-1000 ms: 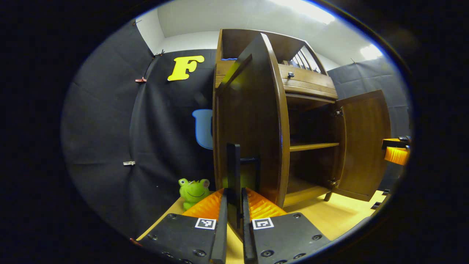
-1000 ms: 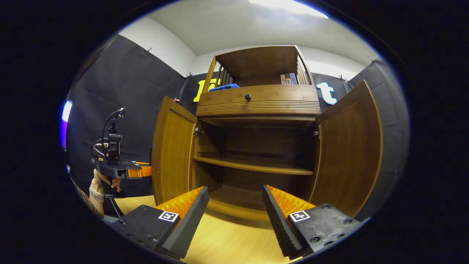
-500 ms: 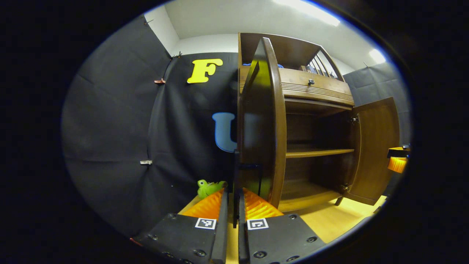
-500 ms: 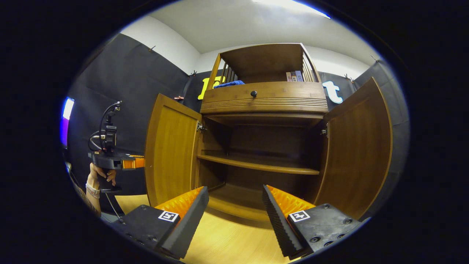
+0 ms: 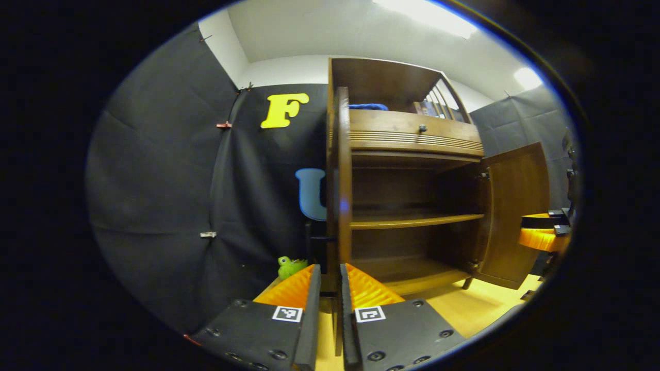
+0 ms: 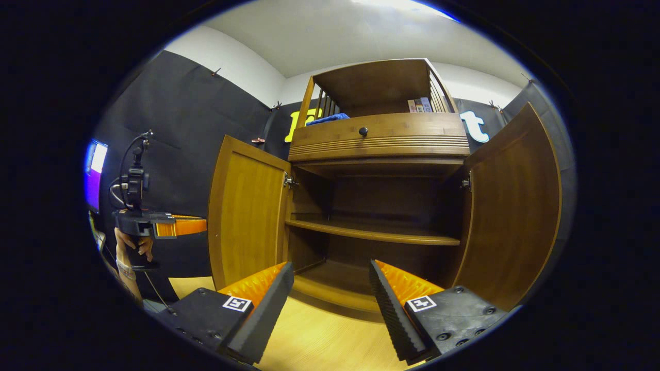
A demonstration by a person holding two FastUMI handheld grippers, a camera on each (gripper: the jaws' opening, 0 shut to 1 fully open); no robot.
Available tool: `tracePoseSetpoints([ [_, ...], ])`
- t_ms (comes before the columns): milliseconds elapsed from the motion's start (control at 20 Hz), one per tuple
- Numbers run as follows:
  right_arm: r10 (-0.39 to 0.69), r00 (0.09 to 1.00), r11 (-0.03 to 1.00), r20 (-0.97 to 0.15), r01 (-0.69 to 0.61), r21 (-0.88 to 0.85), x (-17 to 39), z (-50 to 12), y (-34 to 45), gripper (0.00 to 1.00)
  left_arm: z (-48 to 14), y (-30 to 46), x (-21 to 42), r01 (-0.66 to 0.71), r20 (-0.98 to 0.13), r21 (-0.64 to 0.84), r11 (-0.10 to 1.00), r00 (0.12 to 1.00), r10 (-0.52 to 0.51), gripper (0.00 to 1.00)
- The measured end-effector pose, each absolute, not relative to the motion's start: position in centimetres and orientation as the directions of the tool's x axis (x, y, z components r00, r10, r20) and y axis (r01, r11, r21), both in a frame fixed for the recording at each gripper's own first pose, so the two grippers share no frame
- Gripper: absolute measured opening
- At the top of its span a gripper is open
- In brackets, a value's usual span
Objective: Open the right door of the double-door shoe cabinet with the right hand, and open the left door with the left hand.
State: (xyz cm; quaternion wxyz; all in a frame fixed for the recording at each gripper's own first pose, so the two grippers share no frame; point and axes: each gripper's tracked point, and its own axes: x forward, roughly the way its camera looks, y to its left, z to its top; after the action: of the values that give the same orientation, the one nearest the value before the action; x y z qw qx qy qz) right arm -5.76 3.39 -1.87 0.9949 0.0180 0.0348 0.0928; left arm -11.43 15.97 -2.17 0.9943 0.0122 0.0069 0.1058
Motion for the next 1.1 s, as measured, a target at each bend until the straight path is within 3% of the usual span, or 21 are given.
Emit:
tracePoseSetpoints([
  [350, 0.101, 0.994, 0.995, -0.051, -0.101, 0.006, -6.1, -1.9, 0.4, 0.97, -1.3, 8.6, -9.3, -0.037, 0.020, 0.045, 0.998, 0.999, 0.036, 0.97],
  [1050, -0.017, 1.000, 0.998, 0.014, 0.018, -0.056, -7.5, 0.3, -4.7, 0.97, 0.0, 3.8, -4.0, 0.015, 0.055, 0.043, 0.999, 0.998, -0.017, 1.00],
  [1100, -0.019, 1.000, 0.998, 0.011, 0.019, -0.059, -7.5, 0.1, -5.0, 0.95, 0.1, 3.7, -3.8, 0.016, 0.064, 0.039, 0.999, 0.998, -0.018, 0.97],
])
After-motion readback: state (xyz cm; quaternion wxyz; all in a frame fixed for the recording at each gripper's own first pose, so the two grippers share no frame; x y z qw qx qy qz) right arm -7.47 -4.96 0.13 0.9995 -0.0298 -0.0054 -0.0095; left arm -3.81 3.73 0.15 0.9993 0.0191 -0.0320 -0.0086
